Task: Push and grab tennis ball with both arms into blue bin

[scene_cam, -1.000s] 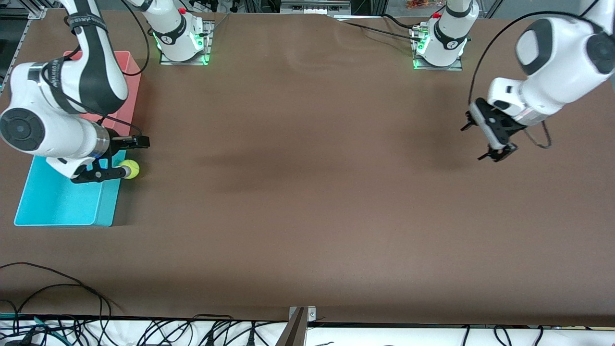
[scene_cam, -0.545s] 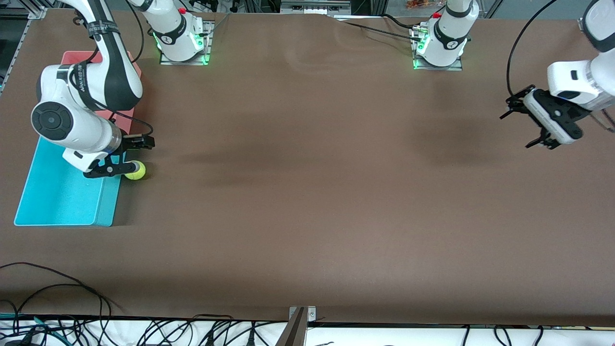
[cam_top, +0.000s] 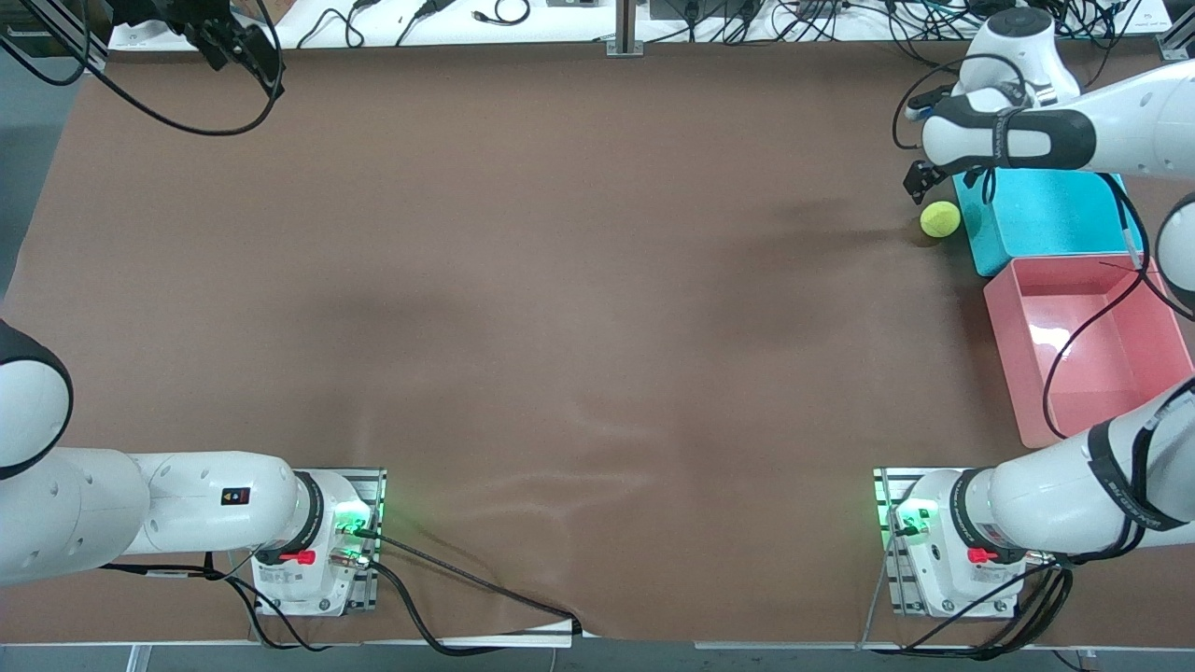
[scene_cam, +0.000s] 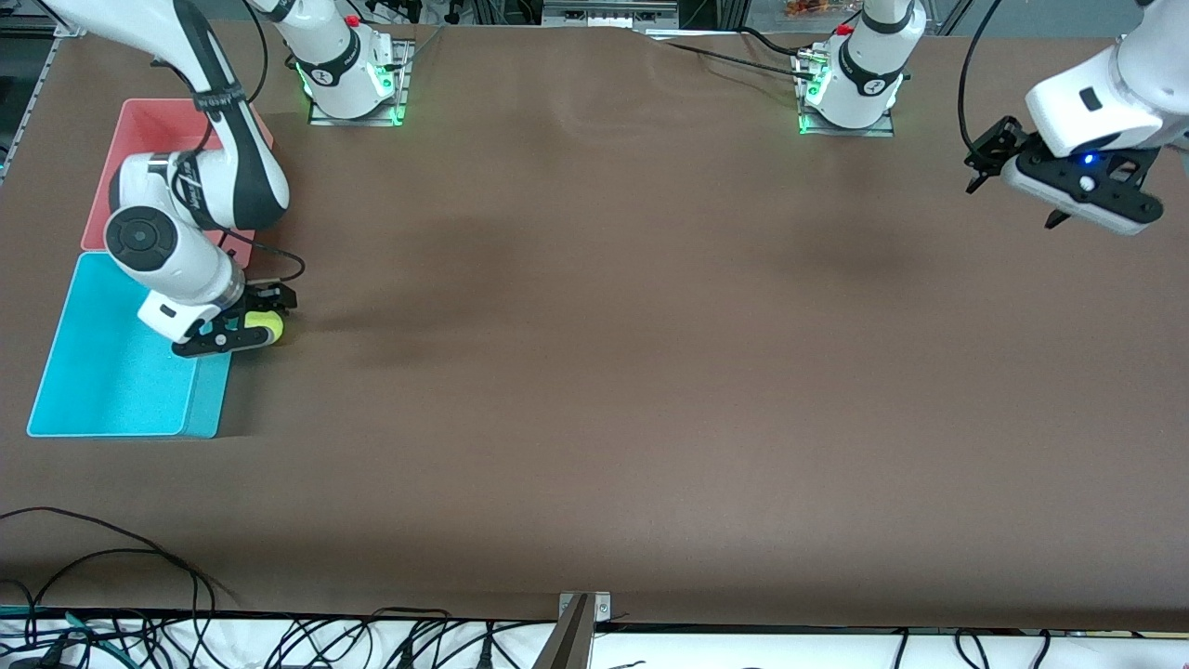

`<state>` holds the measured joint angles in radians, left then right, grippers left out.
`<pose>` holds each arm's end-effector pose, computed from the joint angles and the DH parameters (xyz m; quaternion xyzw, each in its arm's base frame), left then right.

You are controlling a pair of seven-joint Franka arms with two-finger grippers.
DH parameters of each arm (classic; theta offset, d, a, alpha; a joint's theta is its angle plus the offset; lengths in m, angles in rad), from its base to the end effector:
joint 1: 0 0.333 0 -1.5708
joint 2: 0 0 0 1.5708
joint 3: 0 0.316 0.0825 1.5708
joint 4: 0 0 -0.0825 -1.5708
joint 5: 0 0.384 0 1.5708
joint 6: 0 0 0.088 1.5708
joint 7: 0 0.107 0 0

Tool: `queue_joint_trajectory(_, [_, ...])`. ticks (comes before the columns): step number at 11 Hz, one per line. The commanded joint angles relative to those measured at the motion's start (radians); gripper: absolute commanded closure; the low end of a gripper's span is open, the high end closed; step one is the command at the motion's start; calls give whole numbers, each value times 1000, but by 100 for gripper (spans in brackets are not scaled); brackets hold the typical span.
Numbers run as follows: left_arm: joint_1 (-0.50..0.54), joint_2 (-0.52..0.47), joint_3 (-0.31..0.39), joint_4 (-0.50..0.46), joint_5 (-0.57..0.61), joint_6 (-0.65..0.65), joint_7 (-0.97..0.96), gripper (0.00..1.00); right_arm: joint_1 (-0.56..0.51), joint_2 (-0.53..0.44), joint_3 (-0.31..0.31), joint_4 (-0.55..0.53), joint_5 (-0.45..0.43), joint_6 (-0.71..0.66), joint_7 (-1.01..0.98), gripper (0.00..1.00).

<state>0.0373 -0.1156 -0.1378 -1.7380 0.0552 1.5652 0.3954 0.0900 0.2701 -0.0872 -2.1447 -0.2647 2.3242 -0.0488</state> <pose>0.5129 -0.0496 0.6068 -0.9684 0.2451 0.0340 0.0308 0.5591 -0.0028 0.2699 0.9862 0.1210 -0.0477 0.1026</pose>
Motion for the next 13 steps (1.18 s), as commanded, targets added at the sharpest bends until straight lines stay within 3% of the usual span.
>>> queue_joint_trajectory(1, [-3,37,-5,113,21,-62,-227,0,-4,63,-28,-9,-36,98,4,0])
queue_joint_trajectory(4, [-11,74,-13,159,18,-67,-456,0,-6,113,-46,-10,-56,150,6,0])
queue_joint_trajectory(8, [-7,74,-3,198,17,-99,-461,0,-13,161,-46,-9,-56,164,6,1])
queue_joint_trajectory(9, [-4,83,-2,198,-4,-100,-463,0,-13,162,-46,-9,-56,164,6,23])
queue_joint_trajectory(10, [0,85,1,198,-24,-100,-464,0,-13,164,-46,-9,-56,162,0,56])
queue_joint_trajectory(11, [3,83,0,196,-26,-100,-463,0,-13,164,-46,-7,-56,161,-3,72])
queue_joint_trajectory(13, [6,85,0,190,-28,-100,-461,0,-13,155,-45,2,-56,155,-6,73])
